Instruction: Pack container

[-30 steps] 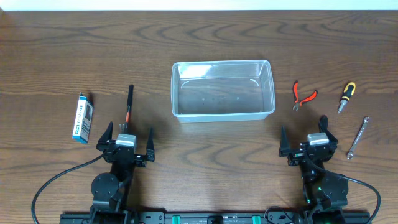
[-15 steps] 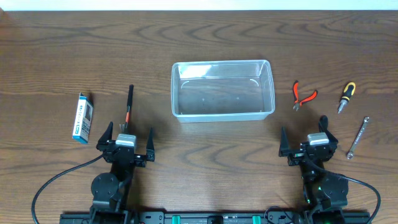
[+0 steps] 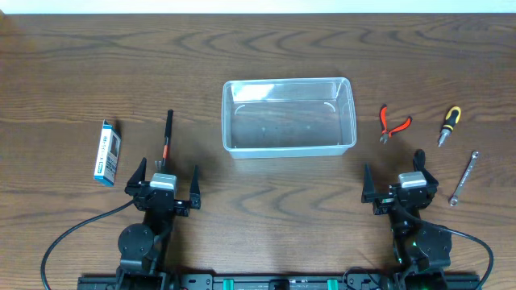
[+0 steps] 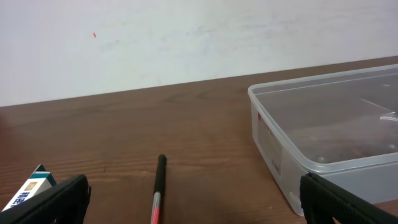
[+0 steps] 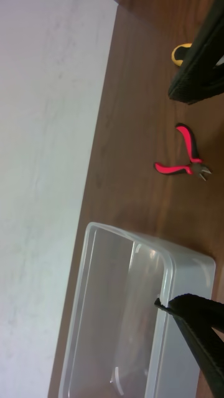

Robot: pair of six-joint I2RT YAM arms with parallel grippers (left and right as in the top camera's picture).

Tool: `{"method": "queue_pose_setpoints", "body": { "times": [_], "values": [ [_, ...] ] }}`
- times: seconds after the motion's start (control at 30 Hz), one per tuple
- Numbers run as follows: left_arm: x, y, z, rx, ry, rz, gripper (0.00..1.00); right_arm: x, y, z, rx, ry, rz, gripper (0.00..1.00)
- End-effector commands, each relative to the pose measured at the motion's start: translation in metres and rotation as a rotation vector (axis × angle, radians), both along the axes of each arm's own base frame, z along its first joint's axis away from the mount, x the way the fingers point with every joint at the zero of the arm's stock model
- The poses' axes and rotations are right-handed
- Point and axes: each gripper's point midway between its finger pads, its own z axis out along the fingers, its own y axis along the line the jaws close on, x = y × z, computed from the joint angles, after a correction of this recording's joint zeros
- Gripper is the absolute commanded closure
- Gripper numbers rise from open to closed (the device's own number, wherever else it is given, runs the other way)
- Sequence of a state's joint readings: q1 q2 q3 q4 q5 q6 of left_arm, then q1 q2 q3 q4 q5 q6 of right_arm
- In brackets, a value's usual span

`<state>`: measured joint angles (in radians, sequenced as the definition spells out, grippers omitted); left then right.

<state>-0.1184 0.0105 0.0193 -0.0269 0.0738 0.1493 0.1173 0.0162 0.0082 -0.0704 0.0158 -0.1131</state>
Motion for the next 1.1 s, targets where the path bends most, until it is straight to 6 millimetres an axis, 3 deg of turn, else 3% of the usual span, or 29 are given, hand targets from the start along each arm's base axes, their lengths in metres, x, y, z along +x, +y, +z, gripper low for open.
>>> {"method": "queue_pose_setpoints", "body": {
  "times": [0.0,0.2,0.27,0.4,0.5,0.6,0.7,0.87,0.97,1.07],
  "values": [
    [-0.001,0.001,-0.015,-0.01,0.049,0.007,0.02,0.0,-0.001,0.0,0.006,-0.004,-0.009,0.01],
    [0.0,0.003,-0.015,-0.005,0.048,0.019,0.02,0.0,0.001,0.0,0.05,0.002,0.0,0.01],
    [0.0,0.004,-0.011,-0.008,0.031,0.022,0.02,-0.001,0.003,0.001,0.207,0.016,0.0,0.01],
    [0.001,0.004,0.011,-0.2,-0.017,0.036,0.02,-0.003,0.016,0.001,0.475,0.078,0.054,0.01],
    [-0.002,0.004,0.004,-0.283,0.064,0.053,0.02,-0.005,0.015,0.011,0.434,0.105,0.046,0.01],
    [-0.01,0.005,0.001,-0.272,0.176,0.071,0.02,-0.004,0.005,0.038,0.309,0.126,-0.009,0.01],
    [-0.017,0.006,0.013,-0.259,0.253,0.082,0.02,0.003,-0.002,0.064,0.232,0.216,-0.056,0.01],
    [-0.02,0.006,0.038,-0.237,0.376,0.099,0.02,0.02,-0.013,0.085,0.186,0.518,-0.152,0.01],
    [-0.022,0.006,0.043,-0.22,0.491,0.114,0.02,0.035,-0.02,0.101,0.16,0.652,-0.199,0.01],
    [-0.028,0.005,0.042,-0.199,0.64,0.126,0.02,0.049,-0.013,0.116,0.135,0.737,-0.163,0.01]
  ]
}}
